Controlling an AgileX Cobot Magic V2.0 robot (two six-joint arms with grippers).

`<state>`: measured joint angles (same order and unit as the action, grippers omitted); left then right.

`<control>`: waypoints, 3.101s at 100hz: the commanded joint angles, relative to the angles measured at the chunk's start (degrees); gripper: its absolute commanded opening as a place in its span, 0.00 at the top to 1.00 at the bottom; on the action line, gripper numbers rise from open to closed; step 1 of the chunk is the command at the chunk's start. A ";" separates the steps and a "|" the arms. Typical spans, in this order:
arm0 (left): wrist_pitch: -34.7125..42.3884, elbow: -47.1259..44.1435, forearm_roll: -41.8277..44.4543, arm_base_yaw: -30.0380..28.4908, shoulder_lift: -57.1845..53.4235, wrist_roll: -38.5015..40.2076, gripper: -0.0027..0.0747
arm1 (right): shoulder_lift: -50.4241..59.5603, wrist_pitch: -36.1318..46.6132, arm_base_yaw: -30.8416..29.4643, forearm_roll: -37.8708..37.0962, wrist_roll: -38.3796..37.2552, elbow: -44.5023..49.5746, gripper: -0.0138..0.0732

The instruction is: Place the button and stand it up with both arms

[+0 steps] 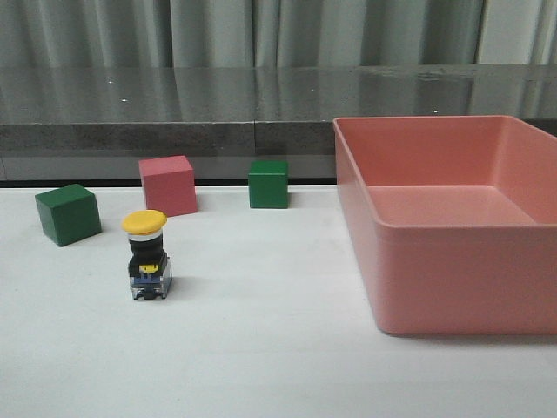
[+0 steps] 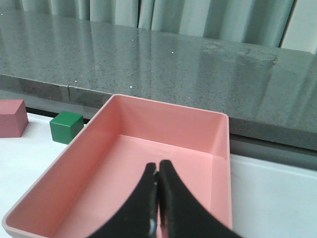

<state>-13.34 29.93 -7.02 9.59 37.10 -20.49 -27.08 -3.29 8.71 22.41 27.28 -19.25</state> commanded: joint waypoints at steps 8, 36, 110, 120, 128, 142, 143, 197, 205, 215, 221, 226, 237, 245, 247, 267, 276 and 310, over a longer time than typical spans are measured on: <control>5.68 -3.69 -1.35 -0.17 -8.13 0.59 0.99 | 0.17 3.83 -0.35 0.40 0.03 -1.56 0.91; 5.35 -6.54 -1.46 -0.17 -11.39 0.59 0.99 | 0.17 3.83 -0.35 0.40 0.03 -1.56 0.91; 12.39 -12.23 2.59 -1.63 -15.60 5.26 0.99 | 0.17 3.83 -0.35 0.40 0.03 -1.56 0.91; 12.17 -16.60 3.74 -4.53 -20.36 9.89 0.99 | 0.17 3.83 -0.35 0.40 0.03 -1.56 0.91; 12.17 -20.00 6.21 -6.52 -24.46 13.04 0.99 | 0.17 3.83 -0.35 0.40 0.03 -1.56 0.91; 12.17 -25.48 7.02 -8.22 -32.58 14.30 0.99 | 0.17 3.83 -0.35 0.40 0.03 -1.56 0.91; 12.17 -25.71 7.02 -8.33 -33.01 14.30 0.99 | 0.17 3.83 -0.35 0.40 0.03 -1.56 0.91; 13.34 -31.67 7.52 -8.48 -39.23 18.98 0.99 | -0.06 3.81 -0.35 0.40 0.03 -1.56 0.91; 13.34 -31.67 7.52 -8.48 -39.23 18.98 0.99 | -0.06 3.81 -0.35 0.40 0.03 -1.56 0.91; 13.34 -31.67 7.52 -8.48 -39.23 18.98 0.99 | -0.06 3.81 -0.35 0.40 0.03 -1.56 0.91; 13.34 -31.67 7.52 -8.48 -39.23 18.98 0.99 | -0.06 3.81 -0.35 0.40 0.03 -1.56 0.91; 13.34 -31.67 7.52 -8.48 -39.23 18.98 0.99 | -0.06 3.81 -0.35 0.40 0.03 -1.56 0.91; 13.34 -31.67 7.52 -8.48 -39.23 18.98 0.99 | -0.06 3.81 -0.35 0.40 0.03 -1.56 0.91; 13.34 -31.67 7.52 -8.48 -39.23 18.98 0.99 | -0.06 3.81 -0.35 0.40 0.03 -1.56 0.91; 13.34 -31.67 7.52 -8.48 -39.23 18.98 0.99 | -0.06 3.81 -0.35 0.40 0.03 -1.56 0.91; 13.34 -31.67 7.52 -8.48 -39.23 18.98 0.99 | -0.06 3.81 -0.35 0.40 0.03 -1.56 0.91; 13.34 -31.67 7.52 -8.48 -39.23 18.98 0.99 | -0.06 3.81 -0.35 0.40 0.03 -1.56 0.91; 13.34 -31.67 7.52 -8.48 -39.23 18.98 0.99 | 0.07 3.29 -0.35 -0.77 -0.70 -1.56 0.91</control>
<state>-4.77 -0.03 0.66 1.22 -0.28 -2.18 -27.08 -3.54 8.71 22.29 27.28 -19.22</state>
